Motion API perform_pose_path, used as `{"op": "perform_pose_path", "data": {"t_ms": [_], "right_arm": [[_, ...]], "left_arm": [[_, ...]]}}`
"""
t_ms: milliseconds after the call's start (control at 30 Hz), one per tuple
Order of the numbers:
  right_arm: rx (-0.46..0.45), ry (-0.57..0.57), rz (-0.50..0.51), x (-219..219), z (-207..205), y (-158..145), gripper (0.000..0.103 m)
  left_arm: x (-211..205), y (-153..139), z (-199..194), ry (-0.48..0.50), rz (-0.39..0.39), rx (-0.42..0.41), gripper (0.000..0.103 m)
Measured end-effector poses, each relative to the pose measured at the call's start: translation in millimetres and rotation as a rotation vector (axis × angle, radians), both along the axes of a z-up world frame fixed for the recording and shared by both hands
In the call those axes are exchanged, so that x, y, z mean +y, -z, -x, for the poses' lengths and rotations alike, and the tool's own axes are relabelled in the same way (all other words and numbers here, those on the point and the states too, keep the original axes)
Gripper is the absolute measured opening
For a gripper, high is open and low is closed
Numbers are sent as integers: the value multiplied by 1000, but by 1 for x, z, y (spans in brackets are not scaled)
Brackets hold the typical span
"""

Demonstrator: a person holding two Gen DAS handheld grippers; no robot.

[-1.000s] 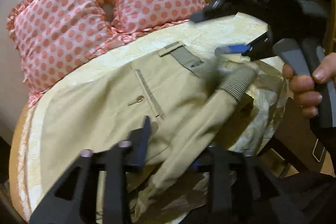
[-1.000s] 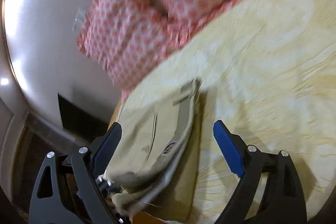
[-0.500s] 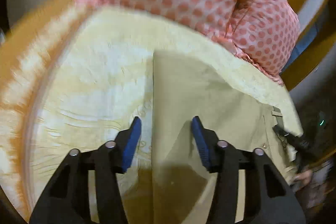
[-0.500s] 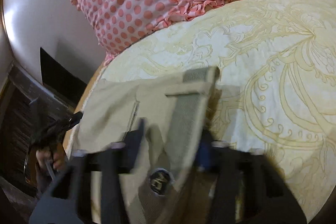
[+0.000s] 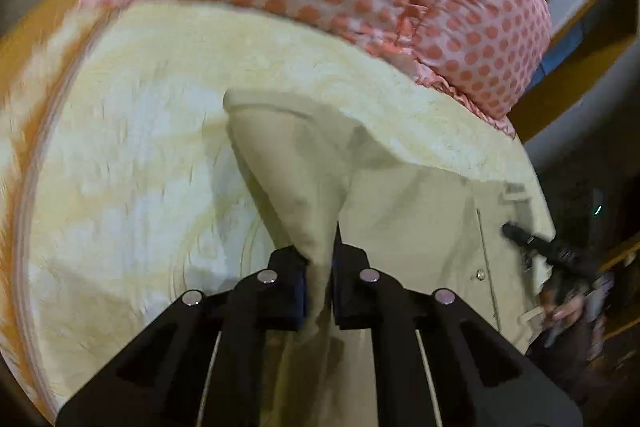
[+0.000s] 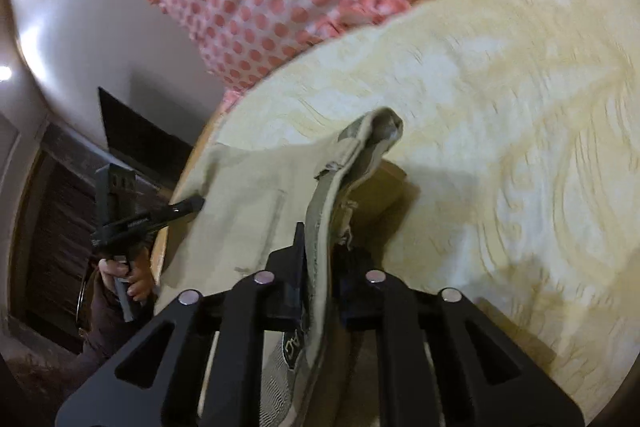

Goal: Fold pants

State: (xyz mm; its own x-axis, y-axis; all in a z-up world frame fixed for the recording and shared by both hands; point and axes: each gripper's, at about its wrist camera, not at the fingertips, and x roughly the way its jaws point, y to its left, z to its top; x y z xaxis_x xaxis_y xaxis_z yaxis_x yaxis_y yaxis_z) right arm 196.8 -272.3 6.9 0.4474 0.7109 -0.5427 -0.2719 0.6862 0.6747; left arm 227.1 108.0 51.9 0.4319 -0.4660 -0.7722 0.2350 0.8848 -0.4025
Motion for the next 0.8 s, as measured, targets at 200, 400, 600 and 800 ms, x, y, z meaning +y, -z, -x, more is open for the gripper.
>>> {"op": "perform_pose_path", "data": {"t_ms": [200,400,600,800], "right_arm": [[-132,111,48,-19,-58,-47,10],[-46,349,330,-34,-111,-39,19],[-101,197,20,-29,-56,-56,72],[172,201,-97,-21,-66,-4,70]], "left_arm": [[-34,-37,-66,-5,-73,-167,10],[-52,-28,-129,-211,-337,-200,28],[-49,-45,-62,-36,-65,-250,56],[-70,12,-64,5,-13,-44,59]]}}
